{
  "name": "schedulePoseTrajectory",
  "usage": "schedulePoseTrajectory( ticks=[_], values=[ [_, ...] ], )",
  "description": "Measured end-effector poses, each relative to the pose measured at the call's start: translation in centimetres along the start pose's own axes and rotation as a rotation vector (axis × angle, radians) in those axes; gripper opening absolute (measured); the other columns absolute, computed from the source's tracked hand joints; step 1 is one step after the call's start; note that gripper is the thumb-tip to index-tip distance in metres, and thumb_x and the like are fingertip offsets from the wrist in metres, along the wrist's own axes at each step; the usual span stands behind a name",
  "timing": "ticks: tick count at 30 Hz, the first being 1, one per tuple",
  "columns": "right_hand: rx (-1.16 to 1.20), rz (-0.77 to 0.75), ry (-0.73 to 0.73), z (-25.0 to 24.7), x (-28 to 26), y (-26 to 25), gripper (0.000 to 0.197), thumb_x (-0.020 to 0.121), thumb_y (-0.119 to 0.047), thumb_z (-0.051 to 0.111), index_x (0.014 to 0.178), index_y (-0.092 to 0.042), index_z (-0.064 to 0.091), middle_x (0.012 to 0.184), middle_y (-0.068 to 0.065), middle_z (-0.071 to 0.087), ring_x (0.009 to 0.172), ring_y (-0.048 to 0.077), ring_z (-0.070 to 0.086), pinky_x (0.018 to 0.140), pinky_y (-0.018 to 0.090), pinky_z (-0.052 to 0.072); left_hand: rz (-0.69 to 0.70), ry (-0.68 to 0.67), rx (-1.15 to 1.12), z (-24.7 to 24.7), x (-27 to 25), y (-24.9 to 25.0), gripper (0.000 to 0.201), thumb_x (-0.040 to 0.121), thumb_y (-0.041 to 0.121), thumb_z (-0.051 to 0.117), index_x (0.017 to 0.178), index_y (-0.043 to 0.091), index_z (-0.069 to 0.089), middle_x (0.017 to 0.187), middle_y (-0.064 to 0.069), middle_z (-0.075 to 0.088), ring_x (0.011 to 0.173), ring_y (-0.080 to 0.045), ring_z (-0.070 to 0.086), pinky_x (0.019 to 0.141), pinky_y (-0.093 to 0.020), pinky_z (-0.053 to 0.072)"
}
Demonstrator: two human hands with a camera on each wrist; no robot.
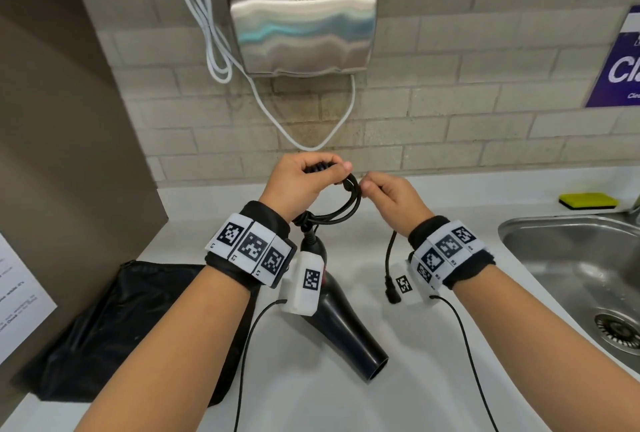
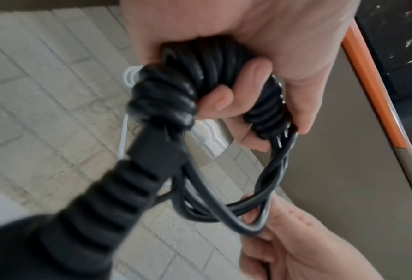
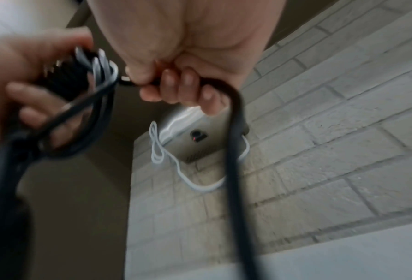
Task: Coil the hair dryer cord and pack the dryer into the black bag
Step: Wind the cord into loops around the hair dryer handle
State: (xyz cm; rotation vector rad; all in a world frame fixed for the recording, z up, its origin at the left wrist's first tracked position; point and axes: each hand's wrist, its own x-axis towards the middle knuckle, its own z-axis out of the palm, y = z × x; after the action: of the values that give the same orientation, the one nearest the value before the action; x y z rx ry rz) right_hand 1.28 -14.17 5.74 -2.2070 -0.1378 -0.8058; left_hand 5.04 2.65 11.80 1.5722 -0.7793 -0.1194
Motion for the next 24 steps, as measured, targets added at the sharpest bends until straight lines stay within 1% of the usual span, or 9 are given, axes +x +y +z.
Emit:
schedulePoseTrajectory(
  ticks=[3,5,9,12,14,16,20,22,24],
  values=[
    [-0.013,-0.015,0.155,-0.9,0.6,-0.7,0.018,0.087,-0.019,0.046,0.071,-0.014,0.053,0.054,-0.011,0.042,0.053,-0.005,0.045,0.052,0.008,0.032,0.019,-0.038,0.075,0.1,0.2,-0.1,0.002,0.084,0.010,0.066,0.085,0.010,0.064,0.053,0.015,0.055,0.037,0.006,0.045,0.043,-0.002,0.031],
    [-0.011,-0.045,0.250,-1.1,0.7,-1.5,0.021,0.086,-0.021,0.046,0.071,-0.011,0.056,0.055,-0.011,0.042,0.053,-0.004,0.044,0.052,0.010,0.031,0.037,-0.073,0.139,0.2,0.4,-0.5,0.006,0.083,0.014,0.068,0.085,0.017,0.064,0.065,0.013,0.057,0.048,0.007,0.049,0.050,-0.004,0.035],
    [-0.015,-0.095,0.337,-1.2,0.5,-3.4,0.021,0.086,-0.022,0.045,0.069,-0.012,0.052,0.056,-0.011,0.041,0.055,-0.001,0.043,0.054,0.012,0.031,0.044,-0.099,0.280,0.4,0.6,-1.0,0.012,0.080,0.035,0.069,0.084,0.034,0.057,0.081,0.010,0.058,0.072,-0.007,0.054,0.068,-0.026,0.044],
    [-0.007,-0.134,0.344,-1.1,0.2,-4.3,0.019,0.086,-0.020,0.046,0.072,-0.012,0.055,0.060,-0.014,0.045,0.060,-0.002,0.046,0.056,0.010,0.033,0.056,-0.131,0.482,1.6,0.3,-0.9,0.022,0.086,0.035,0.061,0.100,0.024,0.050,0.092,0.007,0.058,0.088,-0.015,0.057,0.082,-0.036,0.047],
    [-0.008,-0.158,0.325,-0.9,0.1,-4.5,0.017,0.086,-0.018,0.048,0.073,-0.012,0.057,0.063,-0.015,0.047,0.063,-0.003,0.049,0.058,0.008,0.035,0.099,-0.125,0.468,2.3,0.0,-1.2,0.026,0.088,0.029,0.058,0.110,0.018,0.048,0.099,0.001,0.062,0.091,-0.018,0.059,0.083,-0.039,0.048],
    [0.016,-0.168,0.328,-1.0,0.2,-4.3,0.015,0.087,-0.016,0.048,0.075,-0.013,0.057,0.064,-0.016,0.048,0.064,-0.004,0.049,0.059,0.007,0.036,0.117,-0.088,0.366,2.5,-0.2,-1.3,0.019,0.089,0.025,0.058,0.105,0.018,0.051,0.093,0.001,0.064,0.086,-0.014,0.059,0.079,-0.033,0.047],
    [0.031,-0.211,0.290,-1.8,-0.2,-3.0,0.023,0.091,-0.022,0.042,0.086,-0.009,0.060,0.071,-0.015,0.050,0.068,-0.007,0.049,0.063,0.006,0.036,0.088,-0.059,0.213,2.3,0.2,-1.0,0.004,0.090,0.020,0.058,0.088,0.020,0.054,0.075,0.006,0.063,0.062,0.005,0.053,0.059,-0.007,0.039],
    [0.036,-0.174,0.210,-2.1,-0.7,-1.9,0.016,0.091,-0.024,0.040,0.082,-0.022,0.053,0.069,-0.014,0.046,0.065,-0.004,0.045,0.061,0.009,0.034,0.071,-0.028,0.169,2.1,0.5,-0.8,0.009,0.090,0.018,0.057,0.082,0.019,0.053,0.075,0.002,0.063,0.053,0.004,0.050,0.049,-0.007,0.036],
    [0.014,-0.085,0.116,-1.9,-1.3,-0.6,0.020,0.091,-0.019,0.040,0.077,-0.032,0.044,0.068,-0.012,0.044,0.063,-0.001,0.043,0.061,0.011,0.034,0.055,-0.017,0.107,1.7,0.7,-0.9,0.016,0.091,0.015,0.056,0.076,0.018,0.051,0.076,-0.003,0.063,0.039,0.005,0.044,0.039,-0.008,0.030]
  ],
)
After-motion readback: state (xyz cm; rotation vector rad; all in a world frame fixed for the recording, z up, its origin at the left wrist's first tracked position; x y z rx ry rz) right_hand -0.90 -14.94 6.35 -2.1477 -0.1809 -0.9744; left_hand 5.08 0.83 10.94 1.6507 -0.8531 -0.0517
